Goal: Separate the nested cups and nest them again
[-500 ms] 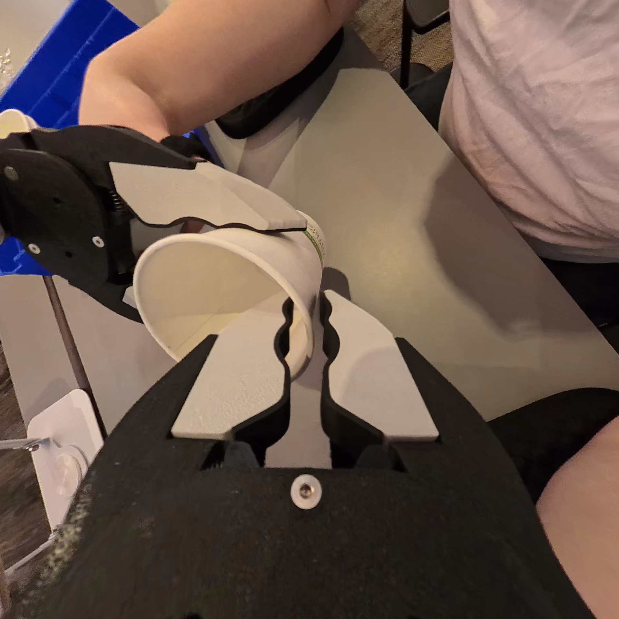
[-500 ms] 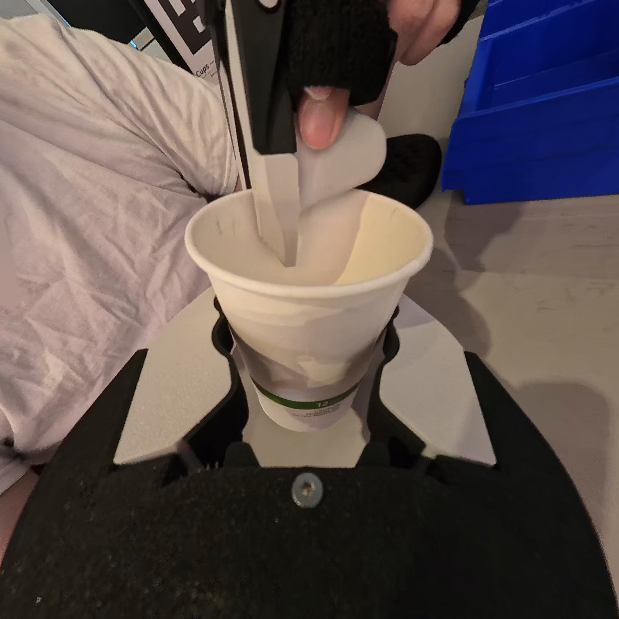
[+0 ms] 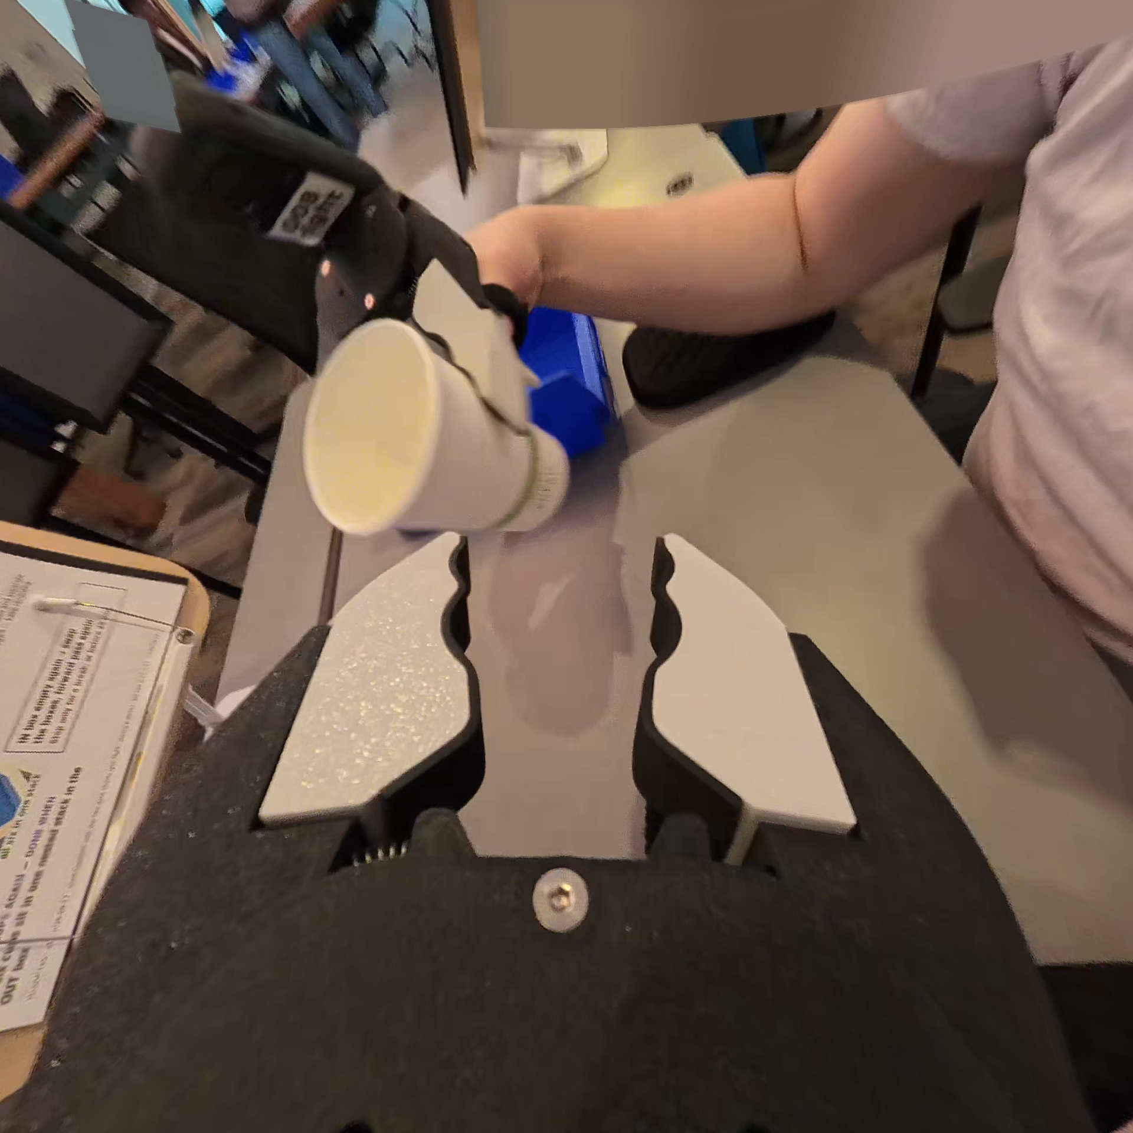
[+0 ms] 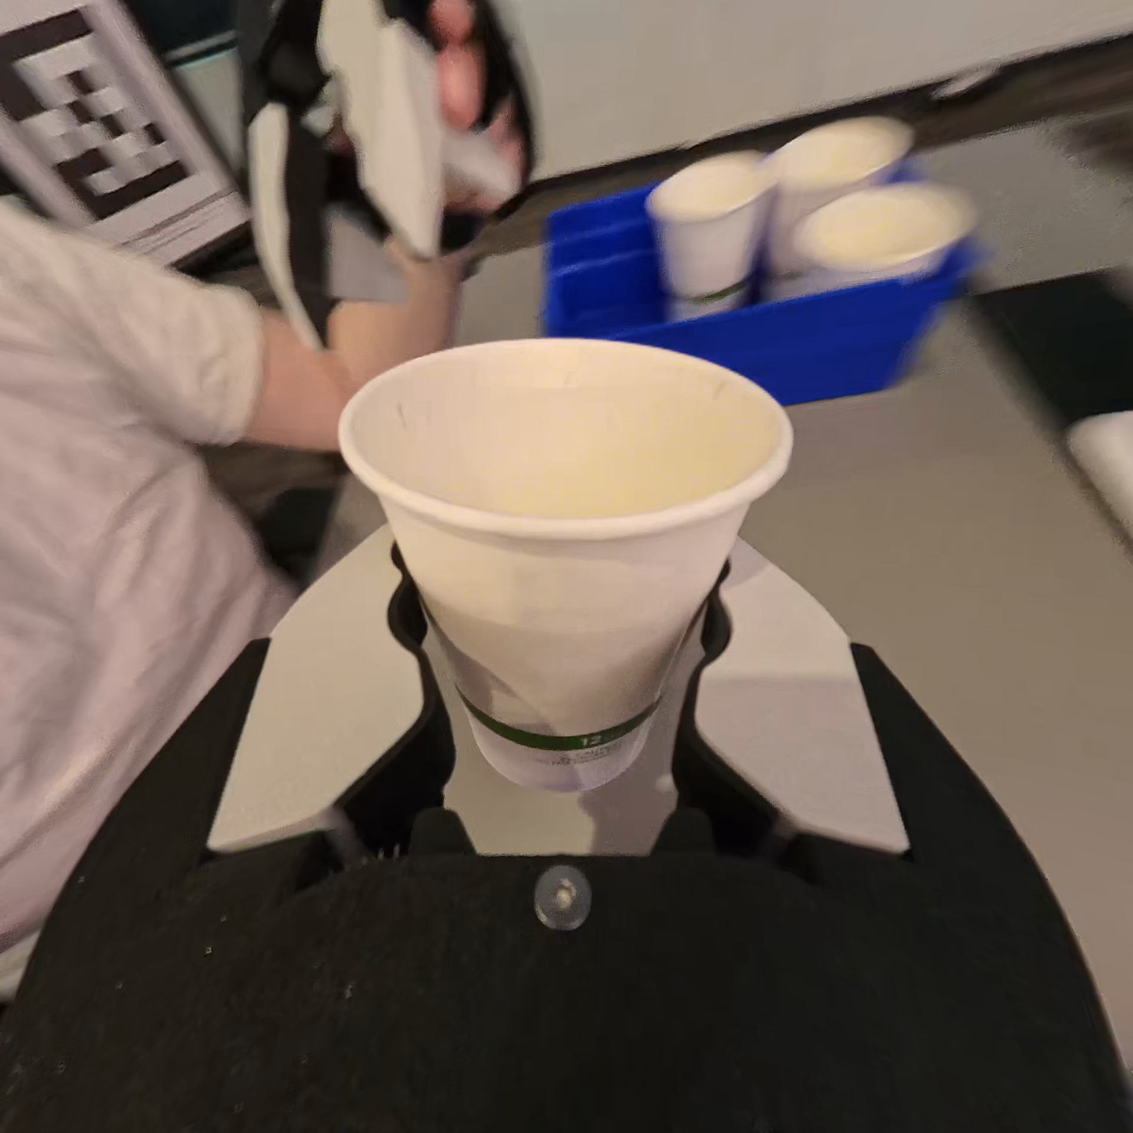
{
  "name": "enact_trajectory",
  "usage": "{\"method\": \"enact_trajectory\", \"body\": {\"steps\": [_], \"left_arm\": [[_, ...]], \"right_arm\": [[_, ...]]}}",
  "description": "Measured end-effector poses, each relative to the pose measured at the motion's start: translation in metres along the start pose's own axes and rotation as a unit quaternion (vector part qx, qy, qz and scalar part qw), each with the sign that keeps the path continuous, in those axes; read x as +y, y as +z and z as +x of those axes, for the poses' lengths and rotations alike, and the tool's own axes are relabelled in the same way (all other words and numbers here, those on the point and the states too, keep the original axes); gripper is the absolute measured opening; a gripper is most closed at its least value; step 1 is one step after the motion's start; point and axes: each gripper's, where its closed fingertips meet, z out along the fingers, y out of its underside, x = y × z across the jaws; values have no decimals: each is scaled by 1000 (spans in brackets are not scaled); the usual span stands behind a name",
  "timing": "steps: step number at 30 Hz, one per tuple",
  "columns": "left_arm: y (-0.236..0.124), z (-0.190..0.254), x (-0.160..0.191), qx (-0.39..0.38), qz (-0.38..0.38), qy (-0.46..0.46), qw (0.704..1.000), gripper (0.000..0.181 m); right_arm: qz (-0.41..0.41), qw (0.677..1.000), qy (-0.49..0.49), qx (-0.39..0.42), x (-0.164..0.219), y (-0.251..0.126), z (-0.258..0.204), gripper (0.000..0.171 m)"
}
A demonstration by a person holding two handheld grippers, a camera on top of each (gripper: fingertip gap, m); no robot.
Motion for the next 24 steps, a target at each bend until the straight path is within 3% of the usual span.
{"method": "enact_trajectory", "body": {"steps": [2, 3, 5, 7, 12, 24], "left_arm": [[-9, -5, -7, -18, 22, -1, 1000, 57], [-13, -7, -8, -28, 25, -1, 999, 57], [-17, -10, -8, -41, 23, 0, 999, 58], [-18, -10, -7, -43, 21, -1, 999, 59], [-15, -8, -5, -42, 11, 4, 999, 59], [-9, -3, 0, -28, -9, 11, 1000, 61]], "right_arm": [[67, 986, -34, 147, -20, -55, 35, 89], [105, 964, -46, 242, -27, -91, 56, 89], [161, 888, -40, 429, -24, -172, 93, 89], [204, 831, -26, 517, -6, -229, 109, 88], [209, 822, 72, 524, 53, -260, 142, 88], [113, 853, 108, 498, 100, -237, 167, 90]]}}
